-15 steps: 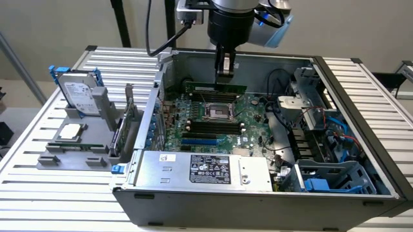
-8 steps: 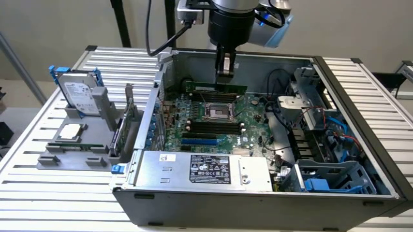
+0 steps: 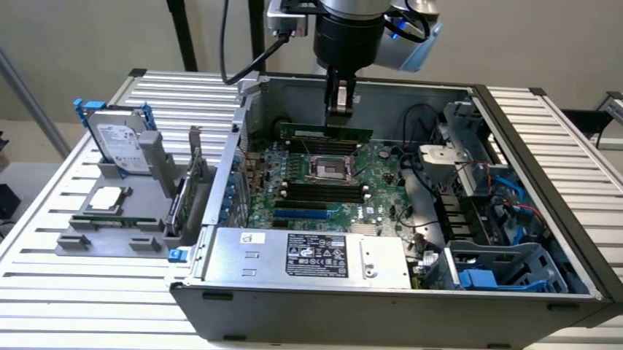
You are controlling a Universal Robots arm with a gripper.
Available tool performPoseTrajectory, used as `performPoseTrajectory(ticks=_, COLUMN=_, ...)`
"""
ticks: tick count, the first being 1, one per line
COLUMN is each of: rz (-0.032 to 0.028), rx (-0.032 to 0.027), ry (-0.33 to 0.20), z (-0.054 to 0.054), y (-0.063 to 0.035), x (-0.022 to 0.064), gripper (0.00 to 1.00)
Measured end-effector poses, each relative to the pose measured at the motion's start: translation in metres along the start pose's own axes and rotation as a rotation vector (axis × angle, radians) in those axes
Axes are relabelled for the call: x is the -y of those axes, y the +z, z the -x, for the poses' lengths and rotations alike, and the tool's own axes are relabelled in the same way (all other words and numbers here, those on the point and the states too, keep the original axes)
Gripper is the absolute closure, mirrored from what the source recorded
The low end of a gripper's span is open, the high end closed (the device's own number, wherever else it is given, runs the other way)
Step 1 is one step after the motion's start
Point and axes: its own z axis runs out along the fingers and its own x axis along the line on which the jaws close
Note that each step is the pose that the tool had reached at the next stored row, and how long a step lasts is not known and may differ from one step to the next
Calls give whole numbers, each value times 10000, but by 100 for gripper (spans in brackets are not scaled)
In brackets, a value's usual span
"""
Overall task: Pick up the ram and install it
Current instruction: 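Insert the ram into the slot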
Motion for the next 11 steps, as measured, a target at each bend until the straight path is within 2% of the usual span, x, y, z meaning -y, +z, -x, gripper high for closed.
performPoseTrajectory(ticks=11, rz=-2, rx=3, ry=0, z=0, y=7, x=0, gripper=87)
